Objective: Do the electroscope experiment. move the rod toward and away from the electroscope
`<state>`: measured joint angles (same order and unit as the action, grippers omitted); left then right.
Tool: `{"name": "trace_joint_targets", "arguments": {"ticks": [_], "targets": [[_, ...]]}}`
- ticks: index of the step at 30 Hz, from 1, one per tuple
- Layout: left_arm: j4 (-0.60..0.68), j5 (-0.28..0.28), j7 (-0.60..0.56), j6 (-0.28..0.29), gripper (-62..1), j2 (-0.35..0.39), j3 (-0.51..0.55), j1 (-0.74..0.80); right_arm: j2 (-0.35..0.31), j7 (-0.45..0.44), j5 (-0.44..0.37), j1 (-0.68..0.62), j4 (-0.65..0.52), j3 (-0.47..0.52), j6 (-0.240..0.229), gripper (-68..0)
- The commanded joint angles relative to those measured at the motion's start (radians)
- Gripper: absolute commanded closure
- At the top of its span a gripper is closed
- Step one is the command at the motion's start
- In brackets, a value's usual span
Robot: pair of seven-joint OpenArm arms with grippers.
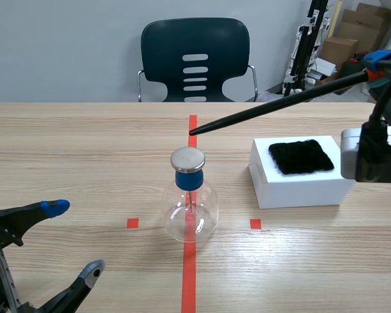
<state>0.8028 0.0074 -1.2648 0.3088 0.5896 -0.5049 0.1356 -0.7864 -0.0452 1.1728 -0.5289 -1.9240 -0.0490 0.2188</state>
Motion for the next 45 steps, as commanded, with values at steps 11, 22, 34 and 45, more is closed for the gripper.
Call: {"name": "trace_joint_targets", "arguments": {"ticks": [11,22,34,45], "targets": [[0.012,0.006,-0.014,0.001,-62.3,0.001,0.0,0.0,0.029,-0.089,-0.229,-0.172,-0.007,0.323,0.112,-0.4],[0.012,0.006,-0.014,0.001,-62.3,0.001,0.0,0.0,0.149,-0.235,-0.428,-0.289,0.014,0.544,0.099,-0.4],[0.012,0.006,-0.013,0.001,-62.3,0.001,0.0,0.0,0.28,-0.418,-0.553,-0.341,0.082,0.629,0.085,-0.4],[0.012,0.006,-0.013,0.001,-62.3,0.001,0.0,0.0,0.282,-0.417,-0.556,-0.341,0.082,0.629,0.042,-0.4]]}}
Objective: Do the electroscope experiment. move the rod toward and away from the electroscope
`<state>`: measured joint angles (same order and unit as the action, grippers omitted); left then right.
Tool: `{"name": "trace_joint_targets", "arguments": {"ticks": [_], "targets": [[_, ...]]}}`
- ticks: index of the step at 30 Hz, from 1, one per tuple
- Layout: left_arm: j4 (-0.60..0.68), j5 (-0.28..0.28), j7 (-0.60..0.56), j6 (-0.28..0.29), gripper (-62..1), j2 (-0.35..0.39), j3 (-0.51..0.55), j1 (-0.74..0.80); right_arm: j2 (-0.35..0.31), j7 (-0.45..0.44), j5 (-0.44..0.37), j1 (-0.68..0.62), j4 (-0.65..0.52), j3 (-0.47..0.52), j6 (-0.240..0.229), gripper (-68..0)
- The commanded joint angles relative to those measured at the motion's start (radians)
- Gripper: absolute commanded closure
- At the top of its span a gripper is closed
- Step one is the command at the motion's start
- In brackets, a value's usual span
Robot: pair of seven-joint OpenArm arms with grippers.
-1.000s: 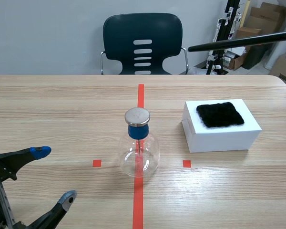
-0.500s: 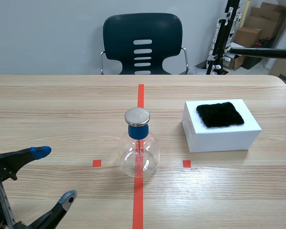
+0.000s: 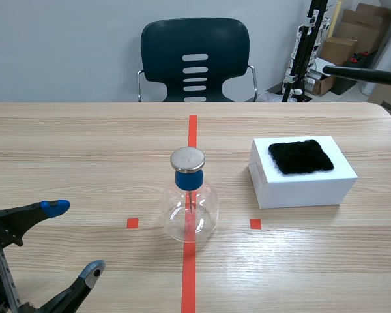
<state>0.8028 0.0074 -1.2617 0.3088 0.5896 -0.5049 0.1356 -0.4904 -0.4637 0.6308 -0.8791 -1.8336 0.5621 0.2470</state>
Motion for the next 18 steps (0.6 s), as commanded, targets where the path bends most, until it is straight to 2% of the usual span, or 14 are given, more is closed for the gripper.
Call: {"name": "trace_joint_targets", "arguments": {"ticks": [1,6,10,18], "targets": [[0.012,0.006,-0.016,0.001,-62.3,0.001,0.0,0.0,-0.014,0.006,-0.014,0.009,-0.008,0.018,0.013,-0.4],[0.012,0.006,-0.016,0.001,-62.3,0.001,0.0,0.0,-0.014,0.009,-0.014,0.009,-0.008,0.018,0.013,-0.4],[0.012,0.006,-0.016,0.001,-62.3,0.001,0.0,0.0,-0.014,0.009,-0.014,0.009,-0.008,0.018,-0.01,-0.4],[0.012,0.006,-0.016,0.001,-62.3,0.001,0.0,0.0,-0.014,0.013,-0.014,0.009,-0.008,0.018,-0.01,-0.4]]}}
